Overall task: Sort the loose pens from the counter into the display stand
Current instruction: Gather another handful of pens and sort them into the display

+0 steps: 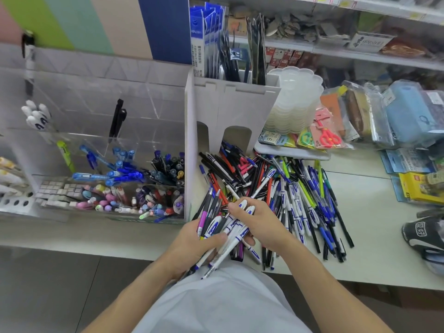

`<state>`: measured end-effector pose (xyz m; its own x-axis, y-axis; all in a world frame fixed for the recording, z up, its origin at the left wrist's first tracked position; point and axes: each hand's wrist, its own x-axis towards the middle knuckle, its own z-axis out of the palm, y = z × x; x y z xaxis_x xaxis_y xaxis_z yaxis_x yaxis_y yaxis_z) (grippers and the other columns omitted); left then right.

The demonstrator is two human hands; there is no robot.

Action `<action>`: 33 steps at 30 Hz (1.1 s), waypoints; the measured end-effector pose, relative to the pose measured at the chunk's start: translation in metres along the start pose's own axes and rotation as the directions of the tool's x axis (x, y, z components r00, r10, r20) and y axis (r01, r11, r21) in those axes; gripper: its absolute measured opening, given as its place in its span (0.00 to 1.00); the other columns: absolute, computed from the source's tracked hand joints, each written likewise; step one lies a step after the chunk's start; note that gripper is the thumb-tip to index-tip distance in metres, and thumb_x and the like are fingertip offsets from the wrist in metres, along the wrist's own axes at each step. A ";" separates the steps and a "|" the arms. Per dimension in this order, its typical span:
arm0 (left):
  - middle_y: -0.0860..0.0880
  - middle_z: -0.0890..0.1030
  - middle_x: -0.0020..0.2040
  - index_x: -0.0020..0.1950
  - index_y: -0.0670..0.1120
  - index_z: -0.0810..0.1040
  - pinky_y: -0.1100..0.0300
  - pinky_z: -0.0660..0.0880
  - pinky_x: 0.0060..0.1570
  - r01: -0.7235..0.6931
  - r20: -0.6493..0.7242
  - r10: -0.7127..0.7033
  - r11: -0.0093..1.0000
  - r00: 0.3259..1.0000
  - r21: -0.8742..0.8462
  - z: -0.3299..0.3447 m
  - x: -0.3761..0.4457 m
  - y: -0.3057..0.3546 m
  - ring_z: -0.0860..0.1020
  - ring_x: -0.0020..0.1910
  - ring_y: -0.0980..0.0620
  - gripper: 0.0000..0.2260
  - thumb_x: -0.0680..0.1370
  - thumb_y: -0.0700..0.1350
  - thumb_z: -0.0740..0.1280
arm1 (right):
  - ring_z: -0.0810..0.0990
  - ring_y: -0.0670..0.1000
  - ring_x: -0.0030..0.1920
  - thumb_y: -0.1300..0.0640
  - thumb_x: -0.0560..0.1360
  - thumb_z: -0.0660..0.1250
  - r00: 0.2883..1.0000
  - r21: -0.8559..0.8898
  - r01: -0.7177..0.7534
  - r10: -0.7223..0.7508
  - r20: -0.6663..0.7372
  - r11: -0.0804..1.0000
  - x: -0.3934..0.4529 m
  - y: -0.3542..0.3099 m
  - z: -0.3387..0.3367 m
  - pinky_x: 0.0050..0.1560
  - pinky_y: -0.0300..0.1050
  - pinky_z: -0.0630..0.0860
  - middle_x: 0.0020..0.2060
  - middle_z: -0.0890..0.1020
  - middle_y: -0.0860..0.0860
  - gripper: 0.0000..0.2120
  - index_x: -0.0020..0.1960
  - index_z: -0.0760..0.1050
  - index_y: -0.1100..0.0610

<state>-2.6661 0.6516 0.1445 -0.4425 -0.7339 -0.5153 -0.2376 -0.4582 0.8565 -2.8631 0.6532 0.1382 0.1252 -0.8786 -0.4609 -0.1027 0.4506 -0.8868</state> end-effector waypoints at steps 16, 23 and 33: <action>0.44 0.83 0.41 0.53 0.48 0.80 0.61 0.77 0.45 -0.029 -0.060 0.035 0.995 0.998 0.095 0.008 0.026 0.007 0.80 0.41 0.50 0.11 0.85 0.47 0.58 | 0.70 0.50 0.24 0.55 0.82 0.68 0.985 -0.082 -0.002 0.016 0.172 0.997 0.011 -0.020 -0.017 0.22 0.39 0.71 0.31 0.79 0.51 0.10 0.55 0.80 0.62; 0.55 0.84 0.51 0.60 0.57 0.76 0.64 0.76 0.54 -0.077 -0.079 0.090 0.985 0.993 0.157 0.013 0.030 0.007 0.81 0.53 0.57 0.11 0.86 0.50 0.56 | 0.68 0.53 0.26 0.51 0.80 0.70 0.987 -0.095 -0.010 0.025 0.157 0.995 0.013 -0.018 -0.018 0.23 0.42 0.71 0.29 0.74 0.45 0.12 0.51 0.77 0.60; 0.40 0.75 0.36 0.48 0.51 0.76 0.48 0.72 0.37 -0.120 -0.192 0.155 0.975 0.969 0.185 0.014 0.027 0.009 0.71 0.34 0.45 0.09 0.84 0.48 0.59 | 0.65 0.49 0.27 0.50 0.81 0.69 0.997 -0.053 -0.043 0.046 0.056 0.998 0.001 -0.024 -0.022 0.23 0.41 0.68 0.29 0.70 0.48 0.11 0.47 0.78 0.58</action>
<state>-2.6921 0.6342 0.1385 -0.2996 -0.8787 -0.3717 -0.3386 -0.2663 0.9025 -2.8826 0.6382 0.1594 0.1759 -0.8467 -0.5021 -0.1601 0.4787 -0.8633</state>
